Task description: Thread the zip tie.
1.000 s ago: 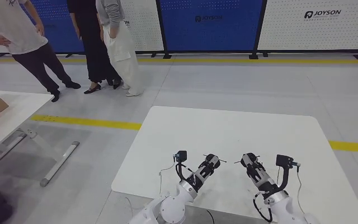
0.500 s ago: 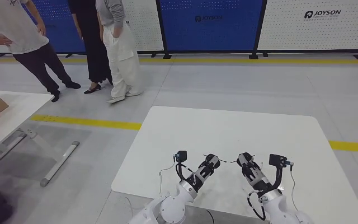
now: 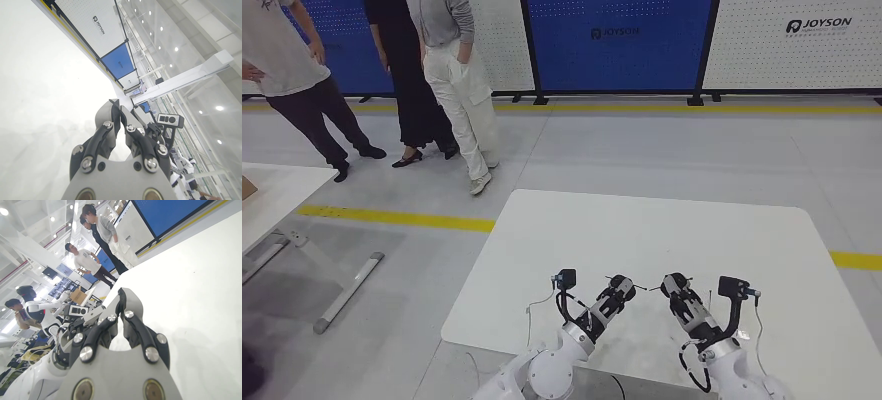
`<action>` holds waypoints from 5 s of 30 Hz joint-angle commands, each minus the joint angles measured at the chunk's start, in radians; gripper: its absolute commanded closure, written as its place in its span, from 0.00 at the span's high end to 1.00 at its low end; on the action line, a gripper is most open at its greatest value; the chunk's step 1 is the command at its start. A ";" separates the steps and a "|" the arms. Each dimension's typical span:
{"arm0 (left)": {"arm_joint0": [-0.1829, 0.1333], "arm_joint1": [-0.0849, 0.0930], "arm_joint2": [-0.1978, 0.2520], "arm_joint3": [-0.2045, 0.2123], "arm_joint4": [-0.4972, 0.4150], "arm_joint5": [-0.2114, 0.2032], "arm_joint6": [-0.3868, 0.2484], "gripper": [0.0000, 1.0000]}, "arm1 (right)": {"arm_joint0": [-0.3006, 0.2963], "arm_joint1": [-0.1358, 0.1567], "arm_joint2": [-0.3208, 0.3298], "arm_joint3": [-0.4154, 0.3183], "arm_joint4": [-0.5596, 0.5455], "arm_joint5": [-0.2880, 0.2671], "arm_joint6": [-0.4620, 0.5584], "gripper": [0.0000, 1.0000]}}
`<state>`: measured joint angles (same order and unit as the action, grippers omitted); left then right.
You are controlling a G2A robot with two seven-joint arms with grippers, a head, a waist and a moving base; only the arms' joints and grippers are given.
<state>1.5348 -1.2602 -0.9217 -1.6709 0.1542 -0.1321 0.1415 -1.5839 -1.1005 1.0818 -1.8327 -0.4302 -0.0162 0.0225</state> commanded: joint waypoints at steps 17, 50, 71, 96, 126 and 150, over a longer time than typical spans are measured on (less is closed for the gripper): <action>-0.027 -0.013 0.020 0.020 0.033 0.021 0.062 0.00 | 0.016 -0.016 -0.016 0.036 0.011 0.004 -0.027 0.00; -0.027 -0.013 0.020 0.020 0.033 0.021 0.062 0.00 | 0.051 -0.052 -0.027 0.074 -0.005 0.013 -0.028 0.00; -0.027 -0.013 0.020 0.020 0.033 0.021 0.062 0.00 | 0.035 -0.065 0.010 0.073 0.005 -0.021 -0.003 0.00; -0.027 -0.013 0.020 0.020 0.033 0.021 0.062 0.00 | 0.064 -0.093 -0.017 0.111 -0.002 -0.022 0.006 0.00; -0.026 -0.018 0.014 0.017 0.020 0.024 0.063 0.00 | 0.042 -0.115 0.001 0.129 0.022 -0.081 -0.010 0.10; -0.036 -0.031 0.005 0.040 0.008 0.027 0.062 0.00 | 0.019 -0.124 0.017 0.125 -0.021 -0.085 -0.005 0.26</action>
<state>1.4988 -1.2901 -0.9167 -1.6313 0.1627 -0.1048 0.2036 -1.5640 -1.2246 1.0979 -1.7074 -0.4497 -0.1012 0.0176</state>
